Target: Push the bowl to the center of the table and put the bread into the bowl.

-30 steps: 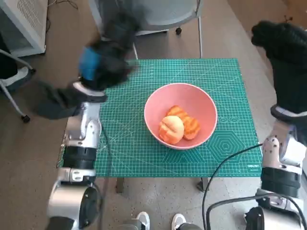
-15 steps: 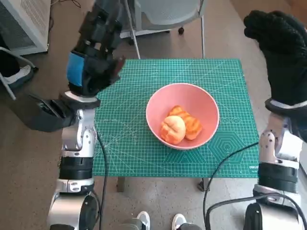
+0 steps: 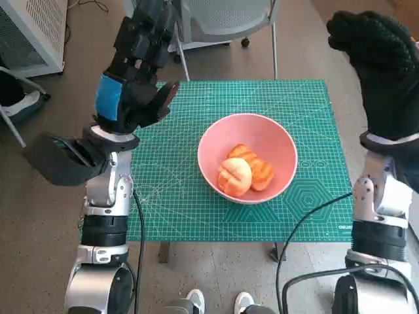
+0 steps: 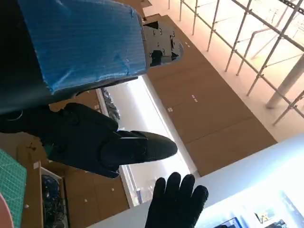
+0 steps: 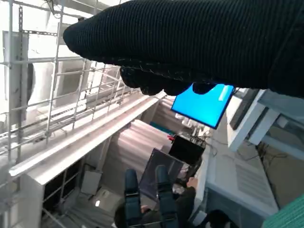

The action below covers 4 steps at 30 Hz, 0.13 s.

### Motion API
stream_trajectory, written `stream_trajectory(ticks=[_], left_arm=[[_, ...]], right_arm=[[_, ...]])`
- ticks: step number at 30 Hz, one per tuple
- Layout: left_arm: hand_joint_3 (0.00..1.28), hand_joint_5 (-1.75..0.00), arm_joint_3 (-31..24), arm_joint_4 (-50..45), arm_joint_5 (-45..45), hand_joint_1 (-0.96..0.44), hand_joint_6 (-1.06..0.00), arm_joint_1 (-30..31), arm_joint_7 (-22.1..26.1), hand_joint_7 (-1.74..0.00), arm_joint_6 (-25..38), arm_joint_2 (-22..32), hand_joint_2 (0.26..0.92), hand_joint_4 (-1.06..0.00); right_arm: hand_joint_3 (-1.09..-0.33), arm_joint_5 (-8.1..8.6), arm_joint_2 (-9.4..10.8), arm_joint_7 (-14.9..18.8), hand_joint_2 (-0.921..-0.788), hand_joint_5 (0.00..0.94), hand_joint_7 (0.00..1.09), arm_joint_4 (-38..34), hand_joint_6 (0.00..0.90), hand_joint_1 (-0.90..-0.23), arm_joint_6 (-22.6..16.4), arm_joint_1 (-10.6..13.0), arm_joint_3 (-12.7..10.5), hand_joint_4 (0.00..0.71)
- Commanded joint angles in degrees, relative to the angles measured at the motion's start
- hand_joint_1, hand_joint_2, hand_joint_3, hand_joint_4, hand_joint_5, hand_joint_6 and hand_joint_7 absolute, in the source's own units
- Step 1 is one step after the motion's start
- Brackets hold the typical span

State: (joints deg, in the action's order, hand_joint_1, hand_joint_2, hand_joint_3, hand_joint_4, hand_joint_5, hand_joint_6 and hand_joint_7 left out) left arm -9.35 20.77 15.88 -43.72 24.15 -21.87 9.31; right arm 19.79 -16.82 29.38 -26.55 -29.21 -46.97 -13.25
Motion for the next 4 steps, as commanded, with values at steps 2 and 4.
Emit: stream_trajectory(ticks=[2, 4], left_arm=[[0.41, 0.0, 0.5, -1.5, -0.6, -0.7, 0.0, 0.1, -0.3, -0.27, -0.9, 0.3, 0.921, 0.0], [0.41, 0.0, 0.5, -1.4, -0.7, -0.7, 0.0, 0.1, -0.3, -0.27, -0.9, 0.3, 0.921, 0.0]], right_arm=[[-0.721, -1.29, 0.3, -1.3, -0.921, 0.0, 0.0, 0.1, 0.432, -0.663, 1.3, -0.3, 0.7, 0.326], [-0.723, -1.38, 0.4, -1.6, -0.921, 0.0, 0.0, 0.2, 0.431, -0.662, 1.4, -0.4, 0.9, 0.326]])
